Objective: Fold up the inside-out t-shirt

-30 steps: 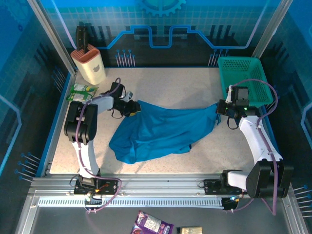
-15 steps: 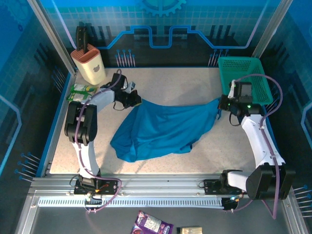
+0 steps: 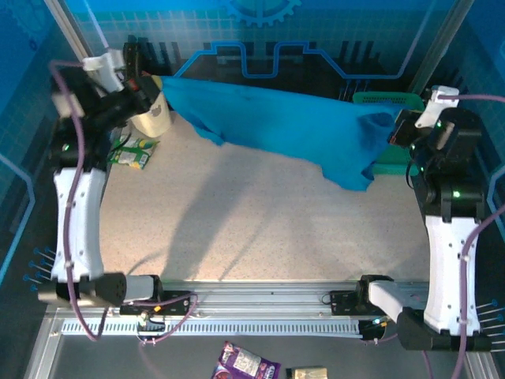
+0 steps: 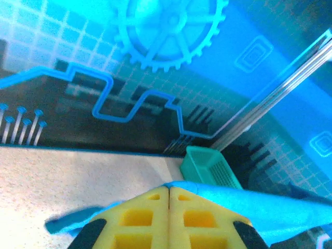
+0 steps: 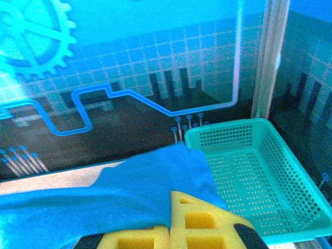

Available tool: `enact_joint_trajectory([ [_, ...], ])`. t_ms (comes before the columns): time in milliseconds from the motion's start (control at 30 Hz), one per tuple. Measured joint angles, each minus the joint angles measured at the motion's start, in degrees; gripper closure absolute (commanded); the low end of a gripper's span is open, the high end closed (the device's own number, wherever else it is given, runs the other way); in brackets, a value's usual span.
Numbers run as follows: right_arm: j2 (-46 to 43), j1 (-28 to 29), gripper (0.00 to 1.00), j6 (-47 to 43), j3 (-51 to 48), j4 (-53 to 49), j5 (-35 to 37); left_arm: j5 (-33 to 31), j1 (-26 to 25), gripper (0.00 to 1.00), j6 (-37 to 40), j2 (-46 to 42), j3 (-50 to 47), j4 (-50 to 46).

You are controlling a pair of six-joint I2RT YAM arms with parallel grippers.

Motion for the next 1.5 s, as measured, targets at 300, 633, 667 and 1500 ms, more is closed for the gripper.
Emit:
enact_joint_trajectory([
  [300, -1.33, 2.93, 1.0, 0.55, -13.77, -2.16, -20.35, -4.7, 3.41, 1.0, 2.49, -9.75, -23.54, -5.09],
  [633, 18.6, 34.53, 0.98, 3.78, -26.84, -3.52, -27.54, -8.31, 5.03, 1.0, 3.5, -6.54, -41.33, -6.71],
  [667, 21.97, 37.07, 0.95, 4.44, -26.91, -2.99, -27.93, -8.35, 5.07, 1.0, 3.52, -6.19, -41.35, -6.29],
  [1500, 37.73, 73.16, 0.47, 12.48, -25.38, -8.37, -1.64, -8.59, 5.44, 1.0, 4.76, -2.64, -41.33, -3.65],
])
